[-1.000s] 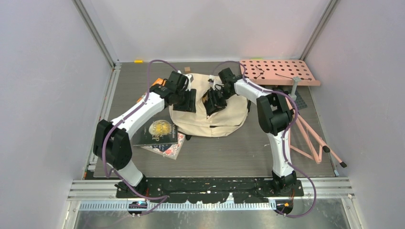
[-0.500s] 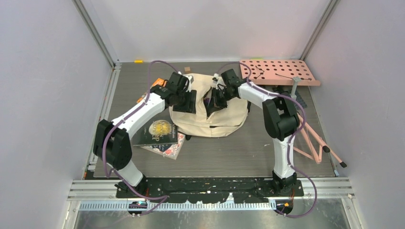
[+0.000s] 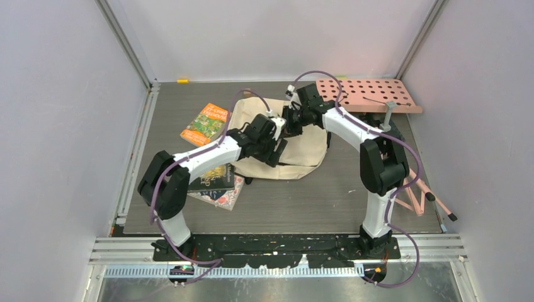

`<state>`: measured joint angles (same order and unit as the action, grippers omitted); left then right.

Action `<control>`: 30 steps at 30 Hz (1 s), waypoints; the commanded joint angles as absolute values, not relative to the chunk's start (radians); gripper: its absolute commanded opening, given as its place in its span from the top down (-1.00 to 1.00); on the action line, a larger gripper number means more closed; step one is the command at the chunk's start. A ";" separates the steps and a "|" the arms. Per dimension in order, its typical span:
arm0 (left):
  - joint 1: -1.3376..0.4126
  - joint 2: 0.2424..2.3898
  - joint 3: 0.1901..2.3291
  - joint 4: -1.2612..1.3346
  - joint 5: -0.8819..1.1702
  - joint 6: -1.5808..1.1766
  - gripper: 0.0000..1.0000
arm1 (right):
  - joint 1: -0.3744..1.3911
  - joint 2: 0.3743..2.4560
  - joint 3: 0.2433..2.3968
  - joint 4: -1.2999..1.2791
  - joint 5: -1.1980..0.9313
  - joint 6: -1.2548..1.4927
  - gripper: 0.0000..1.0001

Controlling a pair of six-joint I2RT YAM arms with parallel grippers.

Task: Pack the student bag
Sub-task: Zip the student bag at the center of the board.

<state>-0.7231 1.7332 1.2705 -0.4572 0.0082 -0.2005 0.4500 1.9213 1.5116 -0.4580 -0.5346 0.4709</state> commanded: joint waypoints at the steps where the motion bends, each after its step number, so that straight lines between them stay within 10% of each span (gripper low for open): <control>1: -0.742 1.722 1.203 -0.312 -0.060 -0.113 -0.52 | 0.453 1.886 1.569 -0.437 -0.544 0.487 0.99; 30: -0.850 1.573 0.949 -0.132 -0.221 0.170 -0.55 | 0.429 1.984 1.754 -0.643 -0.515 0.412 0.99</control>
